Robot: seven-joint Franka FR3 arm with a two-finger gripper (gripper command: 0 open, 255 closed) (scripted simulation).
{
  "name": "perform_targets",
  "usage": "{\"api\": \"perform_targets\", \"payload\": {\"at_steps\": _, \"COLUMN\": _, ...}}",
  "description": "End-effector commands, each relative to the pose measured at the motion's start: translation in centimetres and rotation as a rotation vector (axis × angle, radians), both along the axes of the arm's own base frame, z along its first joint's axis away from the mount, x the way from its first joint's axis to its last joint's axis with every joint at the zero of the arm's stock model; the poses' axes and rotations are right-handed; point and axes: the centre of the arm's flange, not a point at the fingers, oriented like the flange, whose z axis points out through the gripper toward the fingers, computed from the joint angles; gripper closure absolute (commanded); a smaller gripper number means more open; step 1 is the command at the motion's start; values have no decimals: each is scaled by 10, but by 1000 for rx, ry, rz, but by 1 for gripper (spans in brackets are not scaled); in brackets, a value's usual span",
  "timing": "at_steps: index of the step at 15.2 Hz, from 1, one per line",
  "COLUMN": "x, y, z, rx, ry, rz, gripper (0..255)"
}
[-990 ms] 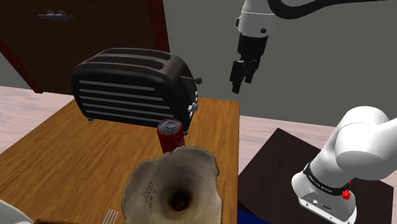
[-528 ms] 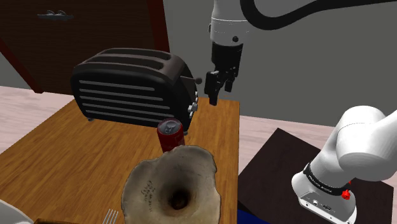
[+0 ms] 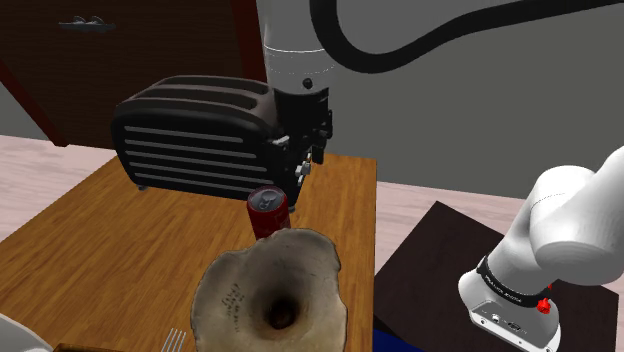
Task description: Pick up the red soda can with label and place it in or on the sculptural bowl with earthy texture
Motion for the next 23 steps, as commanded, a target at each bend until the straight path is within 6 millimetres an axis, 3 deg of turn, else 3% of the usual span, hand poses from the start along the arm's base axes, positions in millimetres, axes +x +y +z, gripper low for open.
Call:
{"api": "perform_targets", "payload": {"at_steps": 1, "x": 5, "y": 29, "z": -3, "rx": -7, "ry": -1, "rz": 13, "gripper": 0}}
{"api": "perform_targets", "payload": {"at_steps": 4, "x": 9, "y": 70, "z": -5, "rx": -18, "ry": -3, "rz": 33, "gripper": 0}}
{"api": "perform_targets", "payload": {"at_steps": 12, "x": 9, "y": 71, "z": -45, "rx": -18, "ry": -3, "rz": 34, "gripper": 0}}
{"api": "perform_targets", "payload": {"at_steps": 20, "x": 9, "y": 71, "z": -45, "rx": -19, "ry": -3, "rz": 34, "gripper": 0}}
{"api": "perform_targets", "payload": {"at_steps": 21, "x": 9, "y": 71, "z": -45, "rx": -19, "ry": -3, "rz": 34, "gripper": 255}}
{"api": "perform_targets", "payload": {"at_steps": 23, "x": 9, "y": 71, "z": -45, "rx": -19, "ry": -3, "rz": 34, "gripper": 255}}
